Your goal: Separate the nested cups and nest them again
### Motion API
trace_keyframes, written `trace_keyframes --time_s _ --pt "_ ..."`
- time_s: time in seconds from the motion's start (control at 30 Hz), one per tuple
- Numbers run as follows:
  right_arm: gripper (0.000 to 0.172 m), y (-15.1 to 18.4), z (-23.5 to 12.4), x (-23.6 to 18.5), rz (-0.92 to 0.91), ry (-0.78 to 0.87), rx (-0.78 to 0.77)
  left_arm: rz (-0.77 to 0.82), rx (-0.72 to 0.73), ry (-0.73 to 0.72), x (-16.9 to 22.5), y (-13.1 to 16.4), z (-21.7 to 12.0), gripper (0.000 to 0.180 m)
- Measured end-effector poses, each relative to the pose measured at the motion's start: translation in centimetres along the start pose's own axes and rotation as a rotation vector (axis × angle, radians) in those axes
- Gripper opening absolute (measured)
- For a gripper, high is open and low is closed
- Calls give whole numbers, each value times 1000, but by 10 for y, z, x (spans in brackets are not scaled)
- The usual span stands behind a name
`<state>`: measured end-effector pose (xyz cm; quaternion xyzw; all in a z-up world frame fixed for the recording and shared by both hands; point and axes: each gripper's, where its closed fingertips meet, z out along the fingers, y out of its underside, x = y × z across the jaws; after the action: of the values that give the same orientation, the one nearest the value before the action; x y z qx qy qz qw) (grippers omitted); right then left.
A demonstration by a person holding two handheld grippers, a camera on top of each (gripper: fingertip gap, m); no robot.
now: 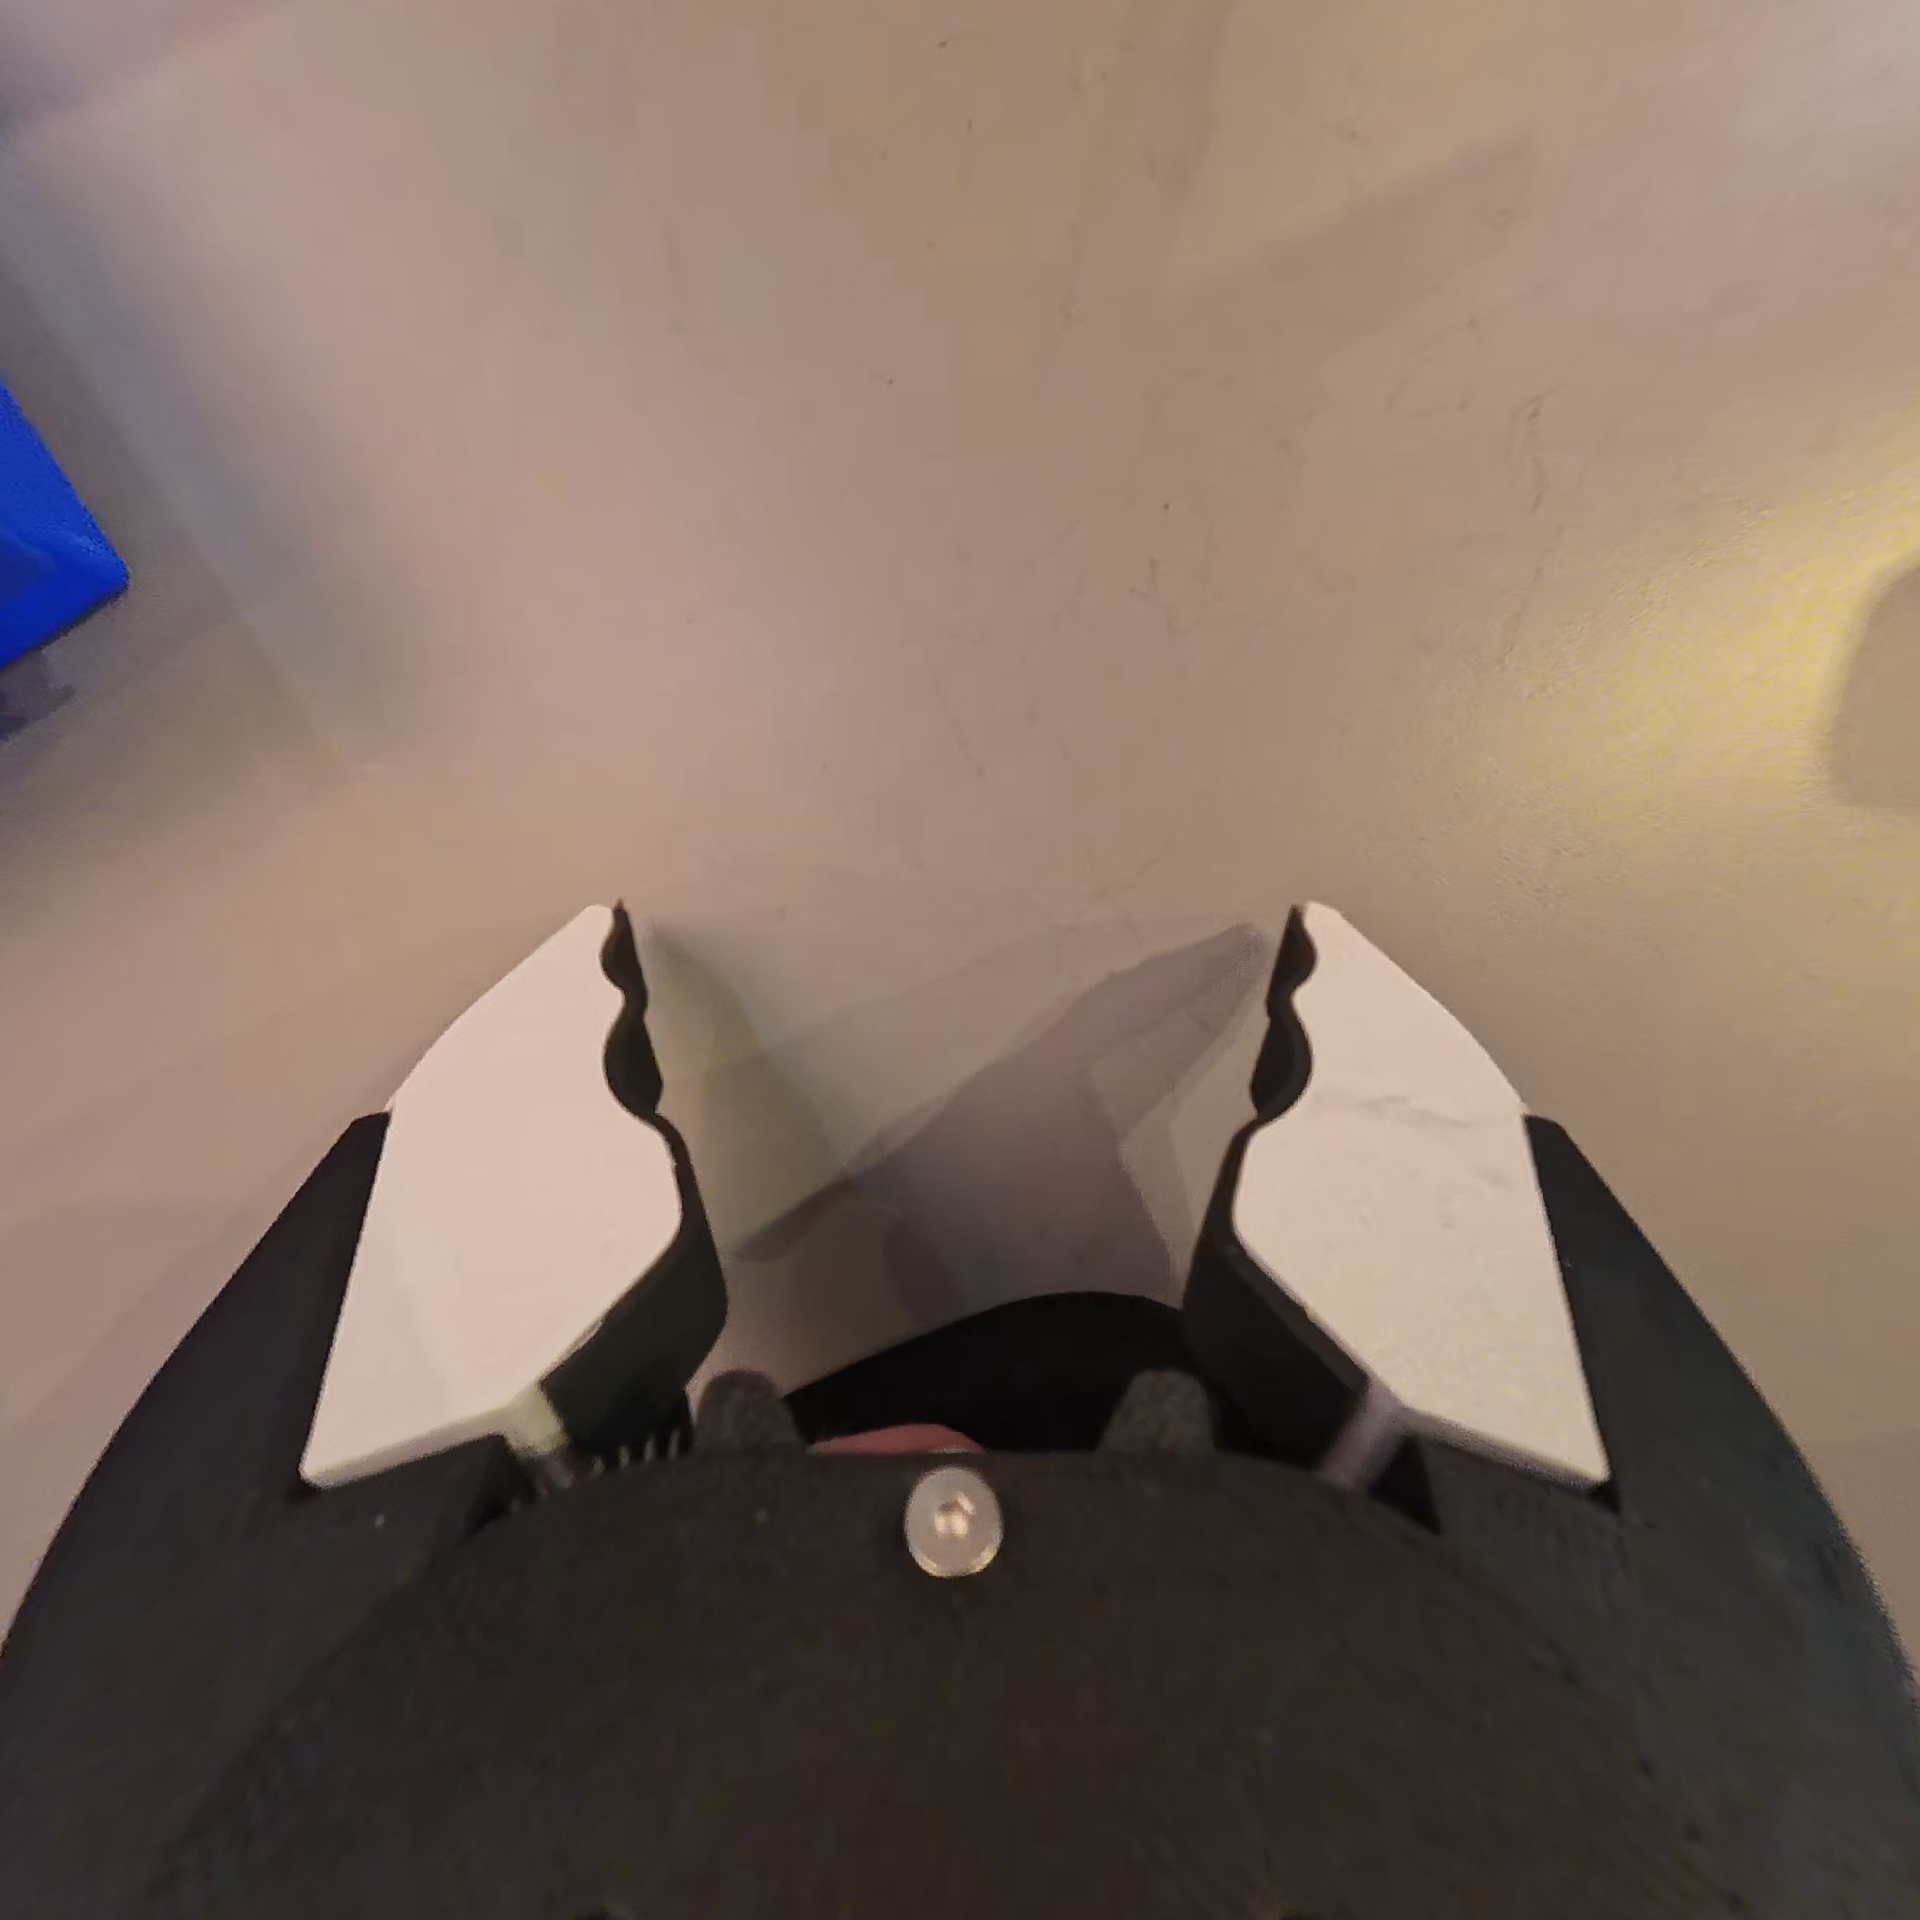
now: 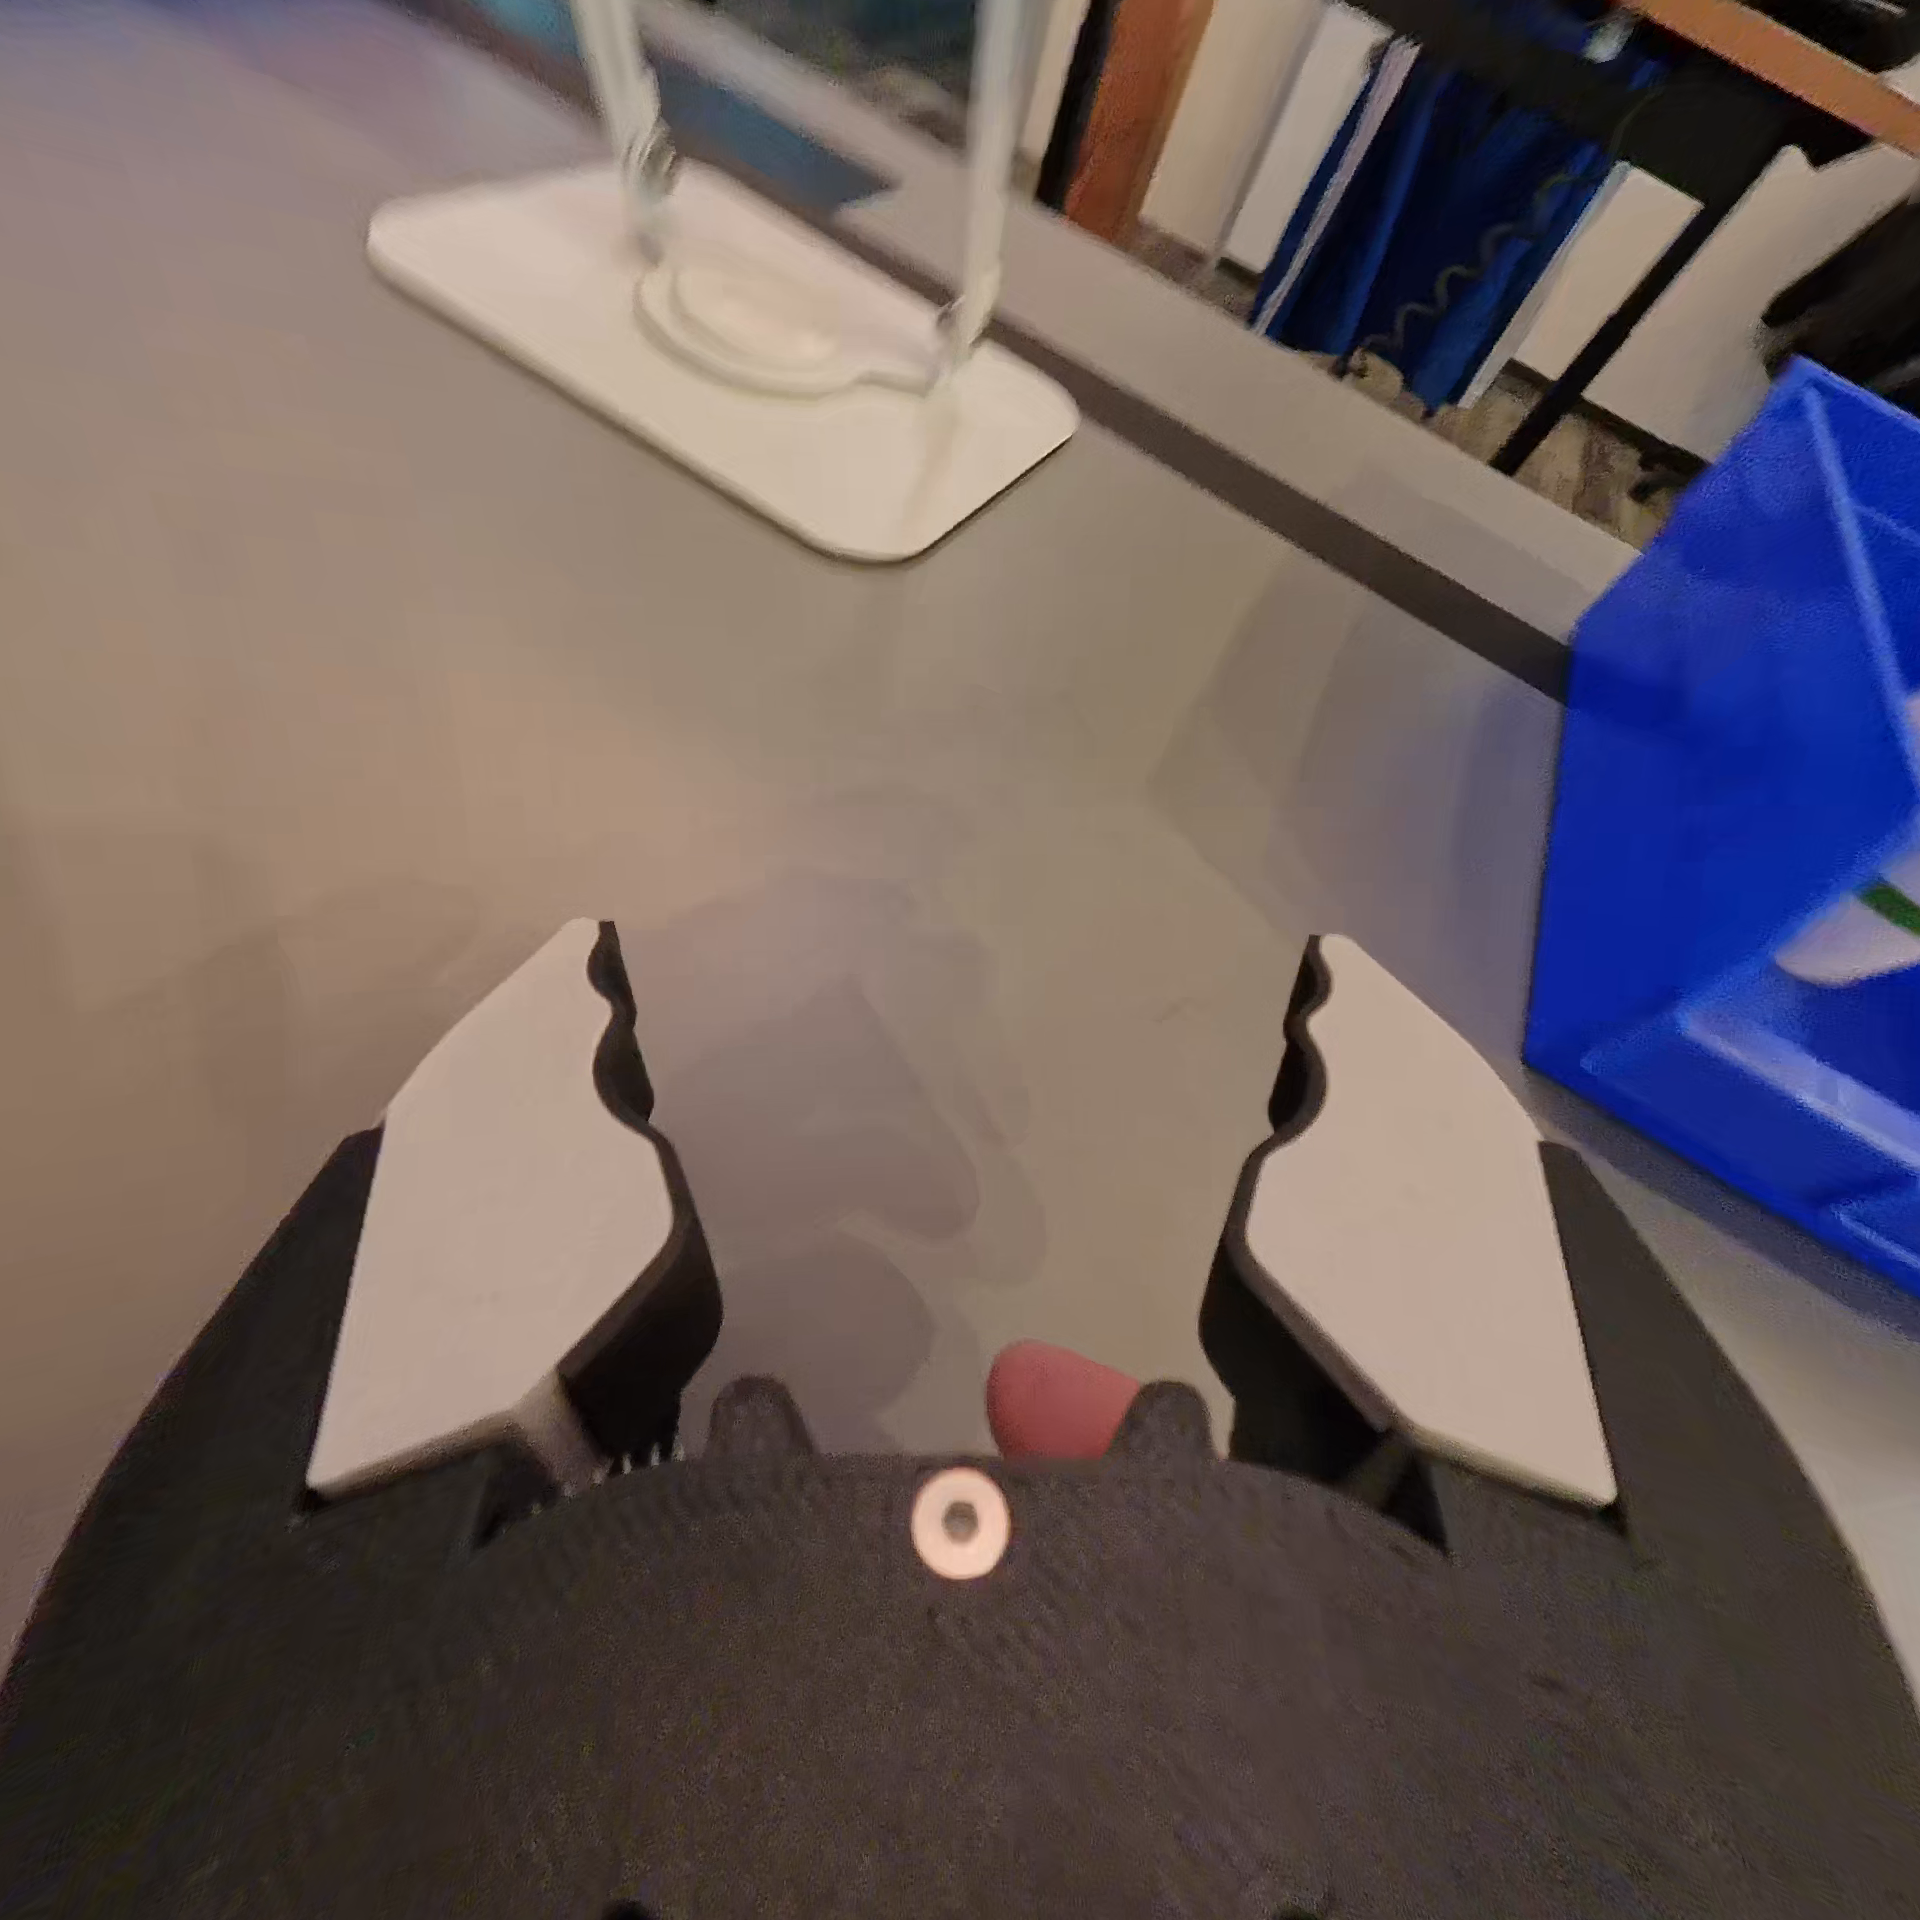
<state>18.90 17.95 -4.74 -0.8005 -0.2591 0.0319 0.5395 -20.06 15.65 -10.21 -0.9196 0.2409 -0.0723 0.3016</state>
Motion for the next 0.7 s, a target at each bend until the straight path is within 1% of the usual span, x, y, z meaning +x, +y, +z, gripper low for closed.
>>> trace_keyframes --time_s 0.07,0.13,0.23,0.33,0.4,0.5,0.53,0.6,0.7 --pt "116 -3 -13 35 123 84 59 -44 43 15 -3 -5 -6 116" --pt "113 -3 -28 72 208 150 95 -108 103 26 -11 -11 -14 118" --pt "109 2 -53 133 276 257 102 -166 163 -39 -39 -14 -26 122" --pt "109 11 -73 192 332 356 85 -229 216 -138 -81 -17 -44 129" --pt "110 19 -84 229 356 420 76 -313 274 -199 -115 -21 -60 129" --pt "119 31 -93 278 396 505 74 -438 356 -277 -167 -27 -83 133" --pt "122 34 -95 292 406 527 74 -476 382 -302 -184 -29 -90 135" --pt "122 38 -97 315 421 557 86 -535 435 -339 -214 -34 -102 136" --pt "123 45 -95 342 443 593 81 -625 451 -382 -255 -32 -109 146"
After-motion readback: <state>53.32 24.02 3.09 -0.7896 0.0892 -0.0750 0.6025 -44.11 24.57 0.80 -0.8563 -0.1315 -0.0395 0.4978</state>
